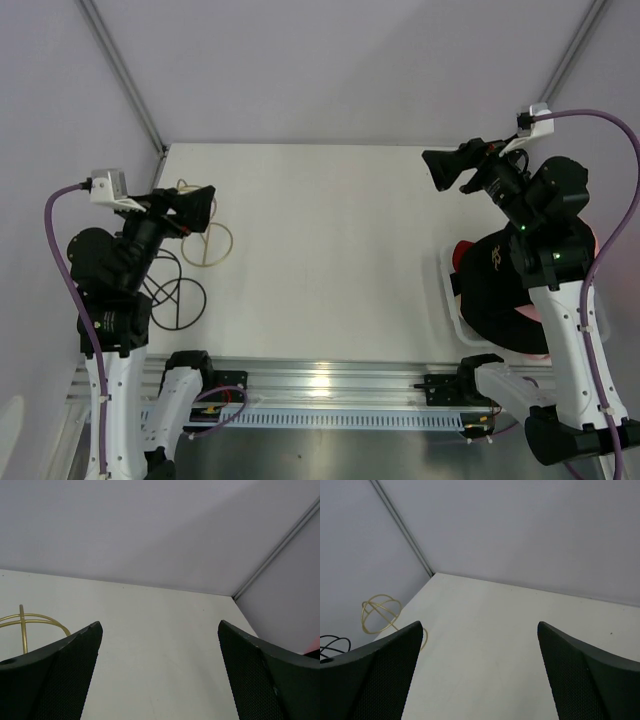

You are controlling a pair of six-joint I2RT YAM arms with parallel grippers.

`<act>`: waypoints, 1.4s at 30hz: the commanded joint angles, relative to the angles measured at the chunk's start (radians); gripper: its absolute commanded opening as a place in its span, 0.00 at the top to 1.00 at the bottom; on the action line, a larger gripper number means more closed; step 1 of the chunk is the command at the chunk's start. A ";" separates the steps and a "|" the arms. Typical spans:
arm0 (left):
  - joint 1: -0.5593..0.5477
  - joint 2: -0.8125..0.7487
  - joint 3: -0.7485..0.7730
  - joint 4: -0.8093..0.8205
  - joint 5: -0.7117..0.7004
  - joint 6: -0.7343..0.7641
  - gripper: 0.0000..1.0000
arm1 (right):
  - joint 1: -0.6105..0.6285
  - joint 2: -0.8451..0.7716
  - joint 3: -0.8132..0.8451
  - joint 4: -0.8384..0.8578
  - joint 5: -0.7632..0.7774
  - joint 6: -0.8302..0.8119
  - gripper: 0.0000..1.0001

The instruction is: Stack the hats

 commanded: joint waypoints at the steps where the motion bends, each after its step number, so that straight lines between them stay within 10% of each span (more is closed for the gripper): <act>1: 0.012 0.005 0.028 -0.008 -0.049 0.025 0.01 | 0.003 -0.028 -0.049 0.048 -0.042 -0.002 0.00; 31: 0.025 0.618 0.353 -0.383 -0.549 -0.003 0.01 | 0.005 -0.056 -0.295 0.066 0.066 -0.054 0.01; 42: -0.044 0.631 0.284 -0.373 -0.608 0.031 0.35 | 0.003 -0.011 -0.295 0.059 0.072 -0.065 0.01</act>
